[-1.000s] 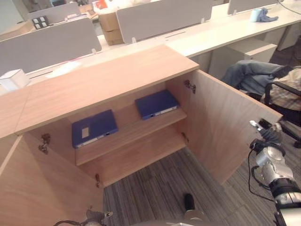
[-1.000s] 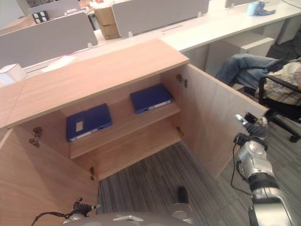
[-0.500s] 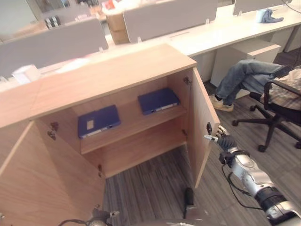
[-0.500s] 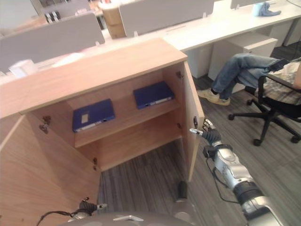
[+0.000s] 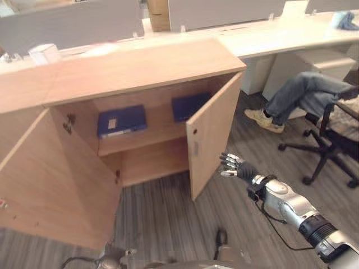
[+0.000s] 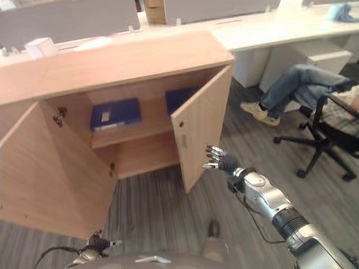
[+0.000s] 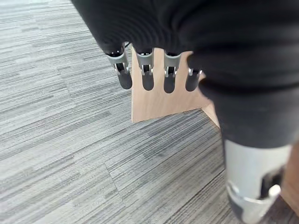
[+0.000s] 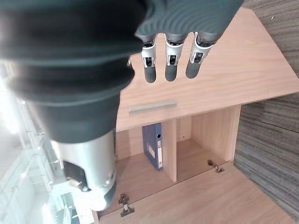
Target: Put the empty folder in the office cabinet
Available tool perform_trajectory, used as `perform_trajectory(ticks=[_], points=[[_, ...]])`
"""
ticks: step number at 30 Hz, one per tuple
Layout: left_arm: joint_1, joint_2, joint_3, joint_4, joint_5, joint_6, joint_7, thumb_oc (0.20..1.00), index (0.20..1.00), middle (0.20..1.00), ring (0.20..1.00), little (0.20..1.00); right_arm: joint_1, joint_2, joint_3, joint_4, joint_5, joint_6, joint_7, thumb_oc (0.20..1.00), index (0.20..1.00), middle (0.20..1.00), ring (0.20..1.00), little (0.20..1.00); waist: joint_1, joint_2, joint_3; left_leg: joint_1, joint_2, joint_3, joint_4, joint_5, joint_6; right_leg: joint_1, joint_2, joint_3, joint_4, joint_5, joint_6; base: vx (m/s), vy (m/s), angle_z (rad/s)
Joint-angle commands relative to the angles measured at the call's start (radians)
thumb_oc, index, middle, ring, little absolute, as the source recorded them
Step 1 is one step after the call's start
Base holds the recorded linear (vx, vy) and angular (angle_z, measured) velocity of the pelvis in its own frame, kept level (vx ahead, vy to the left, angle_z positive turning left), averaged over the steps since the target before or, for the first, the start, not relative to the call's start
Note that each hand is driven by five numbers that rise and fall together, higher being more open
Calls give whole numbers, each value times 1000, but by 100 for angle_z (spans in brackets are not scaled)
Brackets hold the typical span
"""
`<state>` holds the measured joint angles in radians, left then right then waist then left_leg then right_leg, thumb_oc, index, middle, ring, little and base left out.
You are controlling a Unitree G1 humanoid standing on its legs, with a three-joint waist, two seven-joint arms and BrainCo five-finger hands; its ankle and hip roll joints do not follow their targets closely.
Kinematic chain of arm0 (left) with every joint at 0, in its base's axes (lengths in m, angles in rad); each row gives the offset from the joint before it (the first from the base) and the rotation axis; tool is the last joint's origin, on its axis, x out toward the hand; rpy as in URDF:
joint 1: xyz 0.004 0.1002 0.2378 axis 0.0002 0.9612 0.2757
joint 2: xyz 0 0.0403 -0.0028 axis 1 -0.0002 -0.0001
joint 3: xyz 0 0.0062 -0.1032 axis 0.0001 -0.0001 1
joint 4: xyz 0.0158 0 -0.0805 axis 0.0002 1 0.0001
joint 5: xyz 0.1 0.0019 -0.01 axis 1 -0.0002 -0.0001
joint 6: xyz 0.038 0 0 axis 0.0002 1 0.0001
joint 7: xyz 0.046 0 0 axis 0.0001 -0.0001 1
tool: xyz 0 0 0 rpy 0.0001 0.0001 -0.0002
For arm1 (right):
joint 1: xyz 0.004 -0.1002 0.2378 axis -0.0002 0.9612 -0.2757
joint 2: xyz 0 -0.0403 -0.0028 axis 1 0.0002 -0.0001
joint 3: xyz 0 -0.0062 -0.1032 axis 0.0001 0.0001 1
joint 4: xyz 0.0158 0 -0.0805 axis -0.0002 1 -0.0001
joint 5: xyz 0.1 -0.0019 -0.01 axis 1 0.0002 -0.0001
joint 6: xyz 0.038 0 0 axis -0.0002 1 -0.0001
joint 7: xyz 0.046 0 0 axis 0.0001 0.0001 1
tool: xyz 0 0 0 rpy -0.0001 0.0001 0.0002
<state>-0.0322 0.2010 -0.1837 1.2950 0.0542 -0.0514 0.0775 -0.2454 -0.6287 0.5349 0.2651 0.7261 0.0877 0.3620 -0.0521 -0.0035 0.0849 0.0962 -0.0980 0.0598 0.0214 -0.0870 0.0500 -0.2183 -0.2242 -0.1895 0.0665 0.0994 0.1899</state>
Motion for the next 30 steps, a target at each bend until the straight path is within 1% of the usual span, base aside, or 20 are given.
perform_trajectory(ticks=[1,3,7,10,12,13,16,19,24,25,26,27,28,29,30], points=[[-24,62,42,-14,25,-21,12,1000,1000,1000,1000,1000,-39,22,-11,-20,2,-40,14,1000,1000,1000,1000,1000,7,-44,11,61,-19,-35,-106,-31,-52,-39,-70,74,-96,200,51,-5,-7,21],[-24,62,41,-15,24,-21,12,1000,1000,1000,1000,1000,-36,28,-15,-12,1,-41,10,1000,1000,1000,1000,1000,8,-45,11,60,-19,-36,-105,-31,-52,-38,-71,72,-96,200,51,-2,-3,8],[-35,61,46,-18,12,-20,18,1000,1000,1000,1000,1000,-23,85,-62,85,-31,-53,-34,1000,1000,1000,1000,1000,10,-47,9,59,-19,-38,-104,-31,-50,-36,-71,73,-94,199,51,-13,-6,6],[-45,62,55,-32,-2,-10,29,1000,1000,1000,1000,1000,-17,109,-79,128,-63,-47,-61,1000,1000,1000,1000,1000,13,-47,8,58,-22,-42,-103,-30,-48,-32,-75,69,-95,203,53,-27,3,2],[17,48,69,-50,-13,-22,45,1000,1000,1000,1000,1000,1,113,-111,169,-103,-59,-82,1000,1000,1000,1000,1000,29,-49,14,55,-26,-50,-102,-28,-45,-31,-84,58,-93,206,55,-54,3,0],[40,46,82,-45,-28,-27,51,1000,1000,1000,1000,1000,9,120,-128,197,-121,-50,-95,1000,1000,1000,1000,1000,37,-52,16,54,-29,-55,-101,-27,-44,-30,-90,54,-94,211,57,-43,-2,1],[51,59,114,-41,-51,-34,65,1000,1000,1000,1000,1000,25,139,-149,223,-119,-62,-100,1000,1000,1000,1000,1000,51,-57,17,50,-36,-61,-99,-27,-41,-29,-99,46,-95,215,60,-15,0,12],[46,117,186,-66,-93,-50,103,1000,1000,1000,1000,1000,44,164,-163,268,-129,-63,-110,1000,1000,1000,1000,1000,68,-64,19,46,-46,-72,-97,-26,-39,-27,-117,33,-98,227,65,-26,9,21],[68,324,352,-191,-157,-89,186,1000,1000,1000,1000,1000,43,241,-190,443,-173,-62,-150,1000,1000,1000,1000,1000,112,-64,16,42,-55,-88,-100,-24,-39,-18,-141,6,-106,237,70,-12,10,17],[69,325,353,-192,-157,-88,186,1000,1000,1000,1000,1000,42,242,-189,444,-173,-63,-150,1000,1000,1000,1000,1000,111,-65,16,42,-55,-89,-100,-24,-39,-18,-141,6,-106,237,70,3,6,10],[93,415,419,-232,-158,-100,215,1000,1000,1000,1000,1000,38,273,-203,523,-197,-59,-164,1000,1000,1000,1000,1000,126,-66,15,41,-56,-96,-102,-23,-40,-14,-145,0,-108,236,71,8,3,14],[102,453,444,-248,-153,-102,224,1000,1000,1000,1000,1000,37,283,-213,555,-204,-58,-170,1000,1000,1000,1000,1000,131,-66,15,41,-56,-98,-102,-22,-40,-12,-147,-3,-108,238,72,8,4,10],[102,453,444,-248,-153,-102,224,1000,1000,1000,1000,1000,37,283,-213,555,-204,-58,-170,1000,1000,1000,1000,1000,131,-66,15,41,-56,-98,-102,-22,-40,-12,-147,-3,-108,238,72,7,-4,8],[143,493,483,-340,-128,-99,243,1000,1000,1000,1000,1000,42,297,-228,596,-221,-56,-180,1000,1000,1000,1000,1000,141,-67,17,42,-55,-106,-103,-22,-40,-6,-147,-12,-110,238,72,5,-4,4],[143,493,483,-340,-128,-99,243,1000,1000,1000,1000,1000,42,297,-228,596,-221,-56,-180,1000,1000,1000,1000,1000,141,-67,17,42,-55,-106,-103,-22,-40,-6,-147,-12,-110,238,72,-4,-15,16]])
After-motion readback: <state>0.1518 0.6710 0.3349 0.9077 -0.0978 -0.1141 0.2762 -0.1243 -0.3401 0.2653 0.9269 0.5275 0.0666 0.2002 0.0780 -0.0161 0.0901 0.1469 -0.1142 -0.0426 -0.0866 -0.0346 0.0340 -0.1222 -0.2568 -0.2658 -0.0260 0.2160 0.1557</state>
